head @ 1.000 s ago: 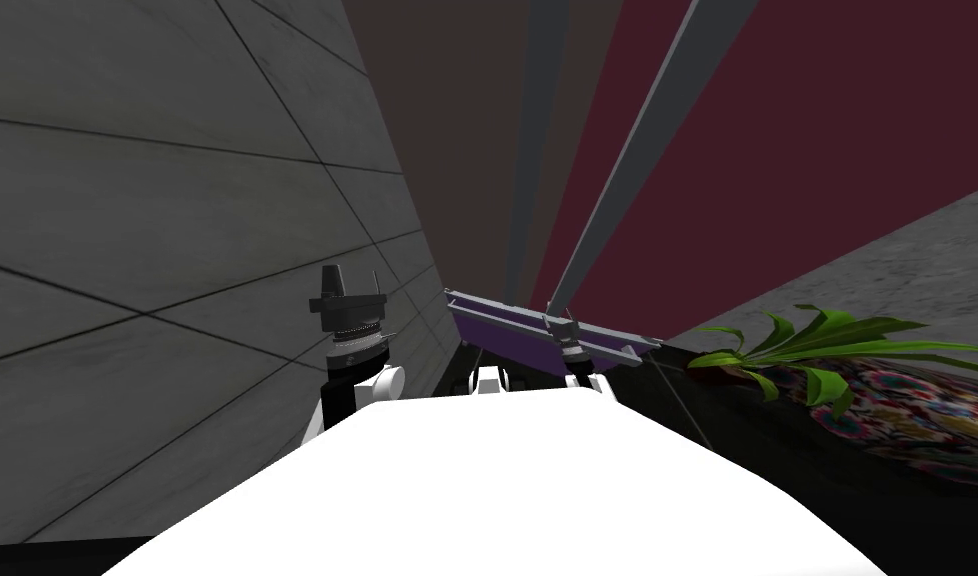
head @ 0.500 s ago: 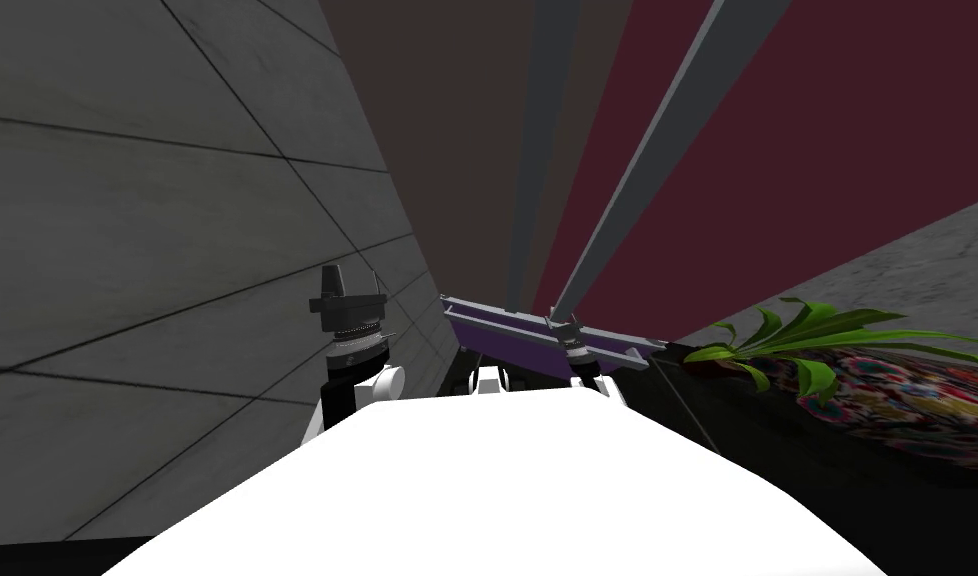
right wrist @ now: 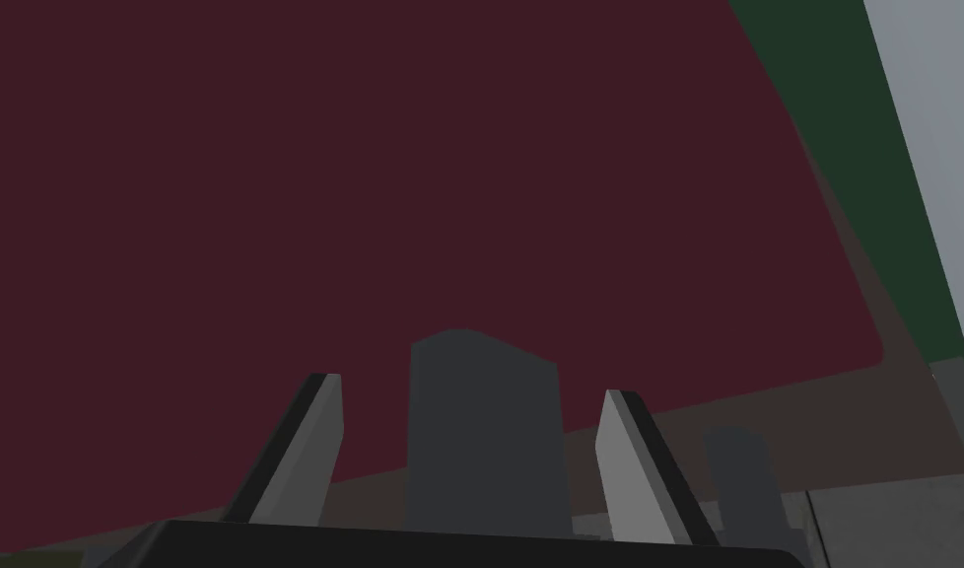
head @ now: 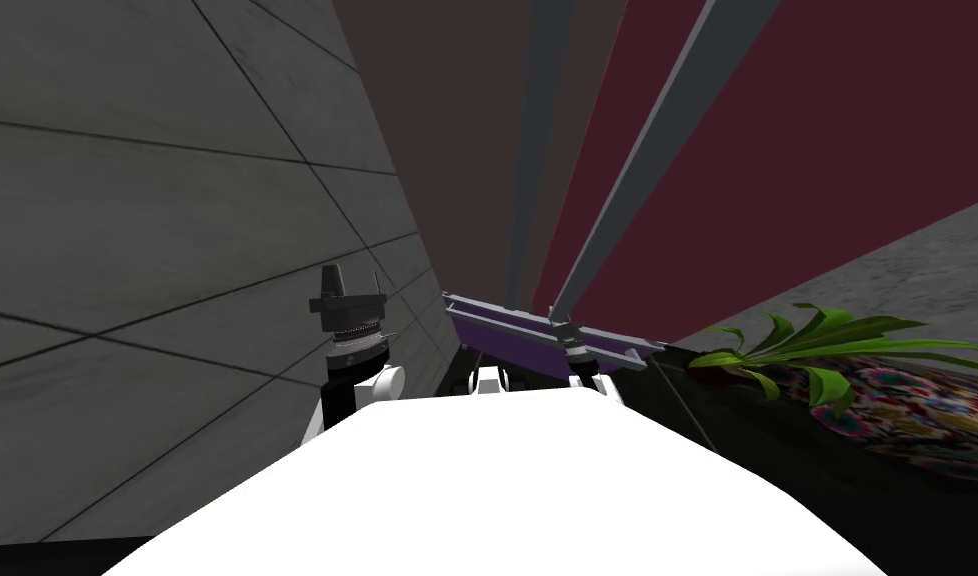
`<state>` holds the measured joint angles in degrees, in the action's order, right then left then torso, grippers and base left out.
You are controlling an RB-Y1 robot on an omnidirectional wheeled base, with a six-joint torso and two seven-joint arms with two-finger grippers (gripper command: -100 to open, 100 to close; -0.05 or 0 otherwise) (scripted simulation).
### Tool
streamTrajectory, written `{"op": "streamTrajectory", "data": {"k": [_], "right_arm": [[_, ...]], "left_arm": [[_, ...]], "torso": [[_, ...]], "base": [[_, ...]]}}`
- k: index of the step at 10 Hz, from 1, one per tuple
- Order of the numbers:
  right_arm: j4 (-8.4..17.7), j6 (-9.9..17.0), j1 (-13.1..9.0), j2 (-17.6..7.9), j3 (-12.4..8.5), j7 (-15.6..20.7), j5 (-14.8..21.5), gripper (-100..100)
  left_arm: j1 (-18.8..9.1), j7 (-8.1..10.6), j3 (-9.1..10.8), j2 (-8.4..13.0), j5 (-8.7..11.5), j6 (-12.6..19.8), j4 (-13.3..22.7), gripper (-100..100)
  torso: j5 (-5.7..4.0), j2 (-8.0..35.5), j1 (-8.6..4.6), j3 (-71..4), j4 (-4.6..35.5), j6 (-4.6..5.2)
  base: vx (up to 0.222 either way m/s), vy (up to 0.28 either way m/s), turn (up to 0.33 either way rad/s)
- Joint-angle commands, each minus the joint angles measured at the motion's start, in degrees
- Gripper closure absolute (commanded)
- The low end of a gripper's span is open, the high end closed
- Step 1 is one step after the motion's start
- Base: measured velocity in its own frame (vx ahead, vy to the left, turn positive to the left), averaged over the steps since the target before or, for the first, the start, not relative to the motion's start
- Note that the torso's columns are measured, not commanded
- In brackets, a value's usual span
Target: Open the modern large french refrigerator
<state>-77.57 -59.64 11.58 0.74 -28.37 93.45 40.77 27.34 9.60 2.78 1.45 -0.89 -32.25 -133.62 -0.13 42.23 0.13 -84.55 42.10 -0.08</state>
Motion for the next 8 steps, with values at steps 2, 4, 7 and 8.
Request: {"op": "streamTrajectory", "data": {"k": [2, 4, 7, 8], "right_arm": [[1.5, -0.1, -1.1, 0.9, -0.5, 1.7, 0.0, 100], [1.7, -1.0, -1.3, -1.2, 1.9, -0.9, 0.9, 100], [1.8, -1.8, -1.5, -3.4, 4.3, -3.7, 1.9, 100], [1.8, -2.0, -1.6, -4.1, 5.1, -4.7, 2.2, 100]], "left_arm": [[0.0, 0.00, 0.00, 0.0, 0.0, 0.0, 0.0, 0], [0.0, 0.00, 0.00, 0.0, 0.0, 0.0, 0.0, 0], [0.0, 0.00, 0.00, 0.0, 0.0, 0.0, 0.0, 0], [0.0, 0.00, 0.00, 0.0, 0.0, 0.0, 0.0, 0]], "torso": [[-0.05, -0.2, -0.01, -0.1, -0.1, -0.05], [-0.01, 0.0, -0.16, -0.1, 0.0, -0.15], [0.11, 0.2, -0.12, 0.1, 0.2, 0.12], [0.12, 0.1, -0.07, 0.0, 0.2, 0.12]], "base": [[-0.074, -0.020, 0.030], [-0.196, -0.091, 0.125], [-0.204, -0.122, 0.109], [-0.219, -0.107, 0.087]]}}
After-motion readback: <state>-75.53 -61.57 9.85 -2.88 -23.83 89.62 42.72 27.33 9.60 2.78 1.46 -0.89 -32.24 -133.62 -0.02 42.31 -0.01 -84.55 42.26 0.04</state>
